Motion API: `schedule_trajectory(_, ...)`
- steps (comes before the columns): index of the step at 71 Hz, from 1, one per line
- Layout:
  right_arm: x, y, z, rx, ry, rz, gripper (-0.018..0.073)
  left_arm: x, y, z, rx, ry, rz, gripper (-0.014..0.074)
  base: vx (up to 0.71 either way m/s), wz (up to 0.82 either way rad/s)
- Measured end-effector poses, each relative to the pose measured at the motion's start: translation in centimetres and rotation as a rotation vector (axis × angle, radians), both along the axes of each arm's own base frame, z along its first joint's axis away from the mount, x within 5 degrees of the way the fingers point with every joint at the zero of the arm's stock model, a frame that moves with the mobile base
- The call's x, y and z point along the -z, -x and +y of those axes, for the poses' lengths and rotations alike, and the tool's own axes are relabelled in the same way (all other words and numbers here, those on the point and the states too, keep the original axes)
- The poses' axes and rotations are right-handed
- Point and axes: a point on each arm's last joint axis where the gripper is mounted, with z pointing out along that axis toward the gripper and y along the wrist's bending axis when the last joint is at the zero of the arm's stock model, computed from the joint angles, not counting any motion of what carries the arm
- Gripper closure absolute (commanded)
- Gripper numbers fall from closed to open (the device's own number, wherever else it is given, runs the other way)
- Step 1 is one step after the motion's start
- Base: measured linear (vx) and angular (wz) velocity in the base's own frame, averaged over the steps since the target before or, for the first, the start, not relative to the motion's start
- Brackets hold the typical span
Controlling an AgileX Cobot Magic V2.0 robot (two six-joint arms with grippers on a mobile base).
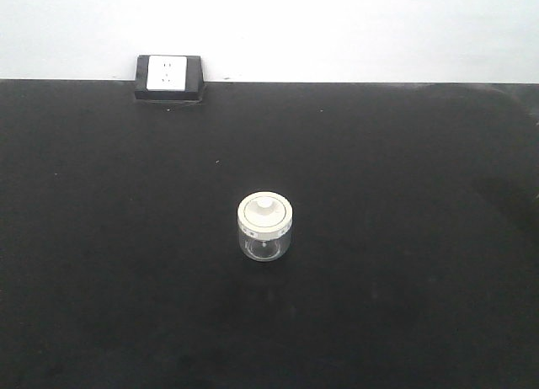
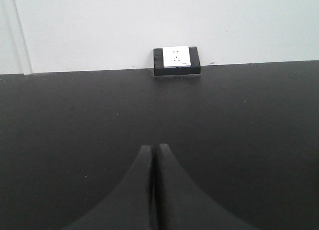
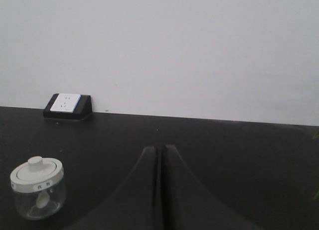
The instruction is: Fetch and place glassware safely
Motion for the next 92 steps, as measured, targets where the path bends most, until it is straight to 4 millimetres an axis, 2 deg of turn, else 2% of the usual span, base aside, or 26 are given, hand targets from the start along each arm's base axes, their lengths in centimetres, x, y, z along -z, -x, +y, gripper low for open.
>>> schedule_trajectory(12,0.8,0.0,0.0,0.007,0.043,0.067,0.0563,0.0,0.0,0.0,0.000,0.000,0.000,0.0603,0.00,0.00)
schedule_trajectory(22,2.3,-0.2,0.0,0.019,0.024,0.122,0.0563,0.0,0.0,0.0,0.000,0.000,0.000,0.0603,0.00,0.00)
schedule_trajectory(29,3.8,-0.4,-0.4,0.091,-0.030,0.153,0.0563,0.0,0.0,0.0,0.000,0.000,0.000,0.0603,0.00,0.00)
schedule_trajectory(46,5.3,-0.4,-1.2,0.224,-0.083,0.135,0.0563,0.0,0.0,0.0,0.000,0.000,0.000,0.0603,0.00,0.00)
schedule_trajectory(62,5.0,0.4,-1.2,0.223,-0.080,0.050,0.0563,0.0,0.0,0.0,0.000,0.000,0.000,0.0603,0.00,0.00)
schedule_trajectory(92,5.4,0.5,-1.2,0.226,-0.037,0.088,0.0563,0.0,0.0,0.0,0.000,0.000,0.000,0.0603,0.00,0.00)
